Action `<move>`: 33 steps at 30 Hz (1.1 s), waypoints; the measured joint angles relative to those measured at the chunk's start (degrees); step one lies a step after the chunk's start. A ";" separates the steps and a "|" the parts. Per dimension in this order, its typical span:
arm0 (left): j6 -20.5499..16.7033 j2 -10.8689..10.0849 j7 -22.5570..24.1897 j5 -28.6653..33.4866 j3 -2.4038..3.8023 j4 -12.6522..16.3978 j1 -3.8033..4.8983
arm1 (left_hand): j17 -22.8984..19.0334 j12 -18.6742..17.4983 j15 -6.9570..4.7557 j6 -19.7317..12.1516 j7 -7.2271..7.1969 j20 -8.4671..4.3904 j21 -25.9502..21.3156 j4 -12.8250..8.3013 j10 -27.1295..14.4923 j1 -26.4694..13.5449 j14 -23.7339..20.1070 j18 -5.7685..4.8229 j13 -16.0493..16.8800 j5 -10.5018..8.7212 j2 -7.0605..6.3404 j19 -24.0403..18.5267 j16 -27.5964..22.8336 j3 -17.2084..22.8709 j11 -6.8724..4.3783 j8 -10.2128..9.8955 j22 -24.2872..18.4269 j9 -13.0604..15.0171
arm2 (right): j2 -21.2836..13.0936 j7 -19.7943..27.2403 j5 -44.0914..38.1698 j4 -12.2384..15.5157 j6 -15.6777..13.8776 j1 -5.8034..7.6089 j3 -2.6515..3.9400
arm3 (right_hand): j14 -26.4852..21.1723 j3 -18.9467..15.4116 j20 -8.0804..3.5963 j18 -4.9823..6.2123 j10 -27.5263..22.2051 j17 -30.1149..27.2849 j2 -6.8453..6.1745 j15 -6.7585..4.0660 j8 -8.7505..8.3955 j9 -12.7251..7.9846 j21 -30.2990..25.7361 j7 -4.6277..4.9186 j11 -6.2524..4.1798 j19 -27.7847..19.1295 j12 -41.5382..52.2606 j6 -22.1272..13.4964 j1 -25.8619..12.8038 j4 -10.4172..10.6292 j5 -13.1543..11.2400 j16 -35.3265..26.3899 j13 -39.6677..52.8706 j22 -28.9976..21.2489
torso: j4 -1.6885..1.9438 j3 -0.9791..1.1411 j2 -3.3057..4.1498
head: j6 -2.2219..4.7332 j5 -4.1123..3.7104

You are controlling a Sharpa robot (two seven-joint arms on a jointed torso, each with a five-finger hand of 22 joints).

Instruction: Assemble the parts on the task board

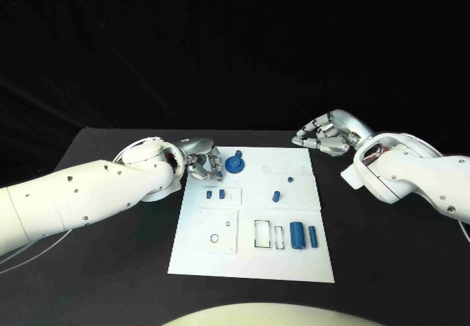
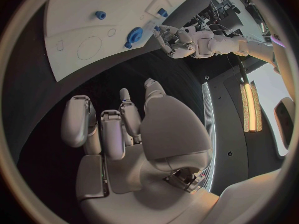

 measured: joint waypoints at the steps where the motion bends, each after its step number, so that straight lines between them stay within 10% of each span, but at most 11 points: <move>1: 0.01 -0.02 0.00 0.06 0.00 -0.02 0.00 | 0.00 0.00 0.00 0.00 0.00 0.00 0.00 0.00 0.00 0.00 0.00 0.00 0.00 0.00 0.00 0.00 0.00 0.00 0.00 0.00 0.00 0.00 | -0.01 0.00 0.00 0.00 0.00 0.00 0.00 | 0.00 0.00 0.00 0.00 0.00 0.00 0.00 0.00 0.00 0.00 0.00 0.00 0.00 0.00 0.00 0.00 0.00 0.00 0.00 0.00 0.00 0.00 | 0.01 0.00 0.00 | -0.03 -0.03; 33: 2.56 0.63 -0.21 0.90 -0.05 -0.96 -0.38 | -0.78 0.00 0.00 -0.01 0.00 0.00 0.00 -0.15 0.21 0.00 0.00 0.00 -0.04 0.00 0.00 0.00 0.00 0.15 -0.21 -0.22 -0.58 0.03 | 0.06 0.06 0.00 -0.08 -0.03 -0.28 0.00 | 0.00 0.00 0.00 0.00 0.00 0.03 0.00 0.00 0.24 0.00 0.00 0.00 0.00 0.00 0.00 0.00 0.00 0.00 0.00 0.00 0.06 -0.02 | 0.03 -0.01 -0.03 | -0.30 0.20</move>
